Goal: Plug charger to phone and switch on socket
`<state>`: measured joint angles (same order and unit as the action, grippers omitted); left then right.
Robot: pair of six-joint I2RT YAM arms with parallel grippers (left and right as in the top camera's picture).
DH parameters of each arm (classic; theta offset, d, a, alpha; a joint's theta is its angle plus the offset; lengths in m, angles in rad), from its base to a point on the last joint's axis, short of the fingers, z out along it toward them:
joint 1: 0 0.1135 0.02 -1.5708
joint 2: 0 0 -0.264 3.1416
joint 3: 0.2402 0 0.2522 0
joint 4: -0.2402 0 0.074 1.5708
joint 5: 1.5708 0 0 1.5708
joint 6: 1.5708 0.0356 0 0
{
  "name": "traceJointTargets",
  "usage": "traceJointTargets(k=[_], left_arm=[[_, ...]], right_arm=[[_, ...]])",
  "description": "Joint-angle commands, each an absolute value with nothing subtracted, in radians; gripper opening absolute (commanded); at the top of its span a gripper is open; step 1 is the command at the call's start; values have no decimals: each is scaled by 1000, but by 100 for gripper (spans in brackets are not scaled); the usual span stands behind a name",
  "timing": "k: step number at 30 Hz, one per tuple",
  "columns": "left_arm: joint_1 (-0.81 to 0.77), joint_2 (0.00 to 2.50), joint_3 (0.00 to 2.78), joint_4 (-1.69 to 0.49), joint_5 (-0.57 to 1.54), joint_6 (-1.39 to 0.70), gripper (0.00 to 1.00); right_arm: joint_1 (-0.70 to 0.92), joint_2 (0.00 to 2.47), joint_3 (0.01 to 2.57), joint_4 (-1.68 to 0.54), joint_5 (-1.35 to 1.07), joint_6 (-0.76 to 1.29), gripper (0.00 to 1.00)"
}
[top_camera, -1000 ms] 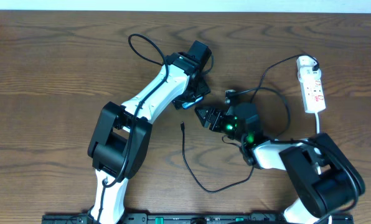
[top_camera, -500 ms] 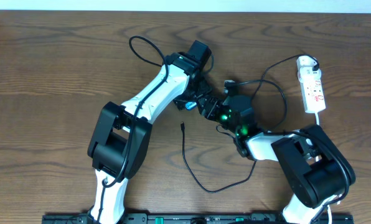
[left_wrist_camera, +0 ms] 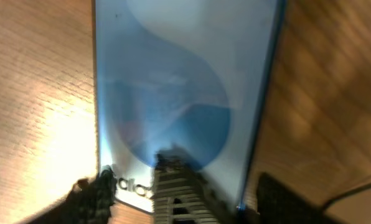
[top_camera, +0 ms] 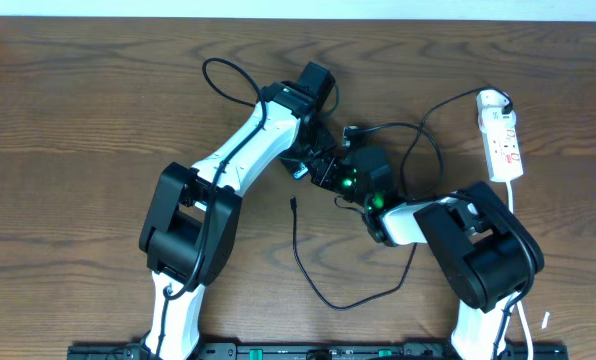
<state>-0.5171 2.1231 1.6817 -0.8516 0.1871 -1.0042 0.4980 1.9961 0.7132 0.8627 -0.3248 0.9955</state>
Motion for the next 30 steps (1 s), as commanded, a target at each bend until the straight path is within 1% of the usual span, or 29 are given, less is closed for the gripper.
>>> traceJointTargets(k=[1, 4, 8, 11, 14, 17, 19, 23, 24, 25, 27, 30], left_arm=[[-487, 2113, 1678, -886, 199, -983, 83], [-441, 2076, 1678, -902, 199, -939, 85], [-381, 2007, 1678, -897, 198, -864, 91], [-345, 1964, 1678, -877, 195, -796, 91], [-317, 1945, 1678, -874, 192, -769, 91], [-304, 1937, 1677, -918, 197, -751, 91], [-308, 1926, 1660, -923, 198, -733, 91], [-322, 1868, 1582, -892, 199, -719, 91], [-325, 1826, 1524, -857, 199, -717, 91], [-325, 1794, 1480, -828, 199, -714, 91], [-325, 1727, 1388, -762, 209, -709, 91], [-323, 1618, 1244, -637, 296, -672, 92]], right_arm=[[448, 2003, 731, 883, -397, 1005, 1], [401, 2000, 731, 888, -469, 997, 1], [337, 1985, 731, 887, -586, 971, 1], [288, 1958, 731, 886, -700, 967, 1], [251, 1923, 731, 878, -772, 960, 1], [205, 1852, 731, 824, -834, 956, 1], [189, 1808, 731, 758, -846, 926, 1], [174, 1700, 731, 540, -834, 819, 1], [174, 1647, 731, 431, -810, 767, 1], [174, 1615, 731, 368, -790, 735, 1], [174, 1557, 731, 265, -755, 695, 1], [174, 1481, 731, 148, -729, 648, 1]])
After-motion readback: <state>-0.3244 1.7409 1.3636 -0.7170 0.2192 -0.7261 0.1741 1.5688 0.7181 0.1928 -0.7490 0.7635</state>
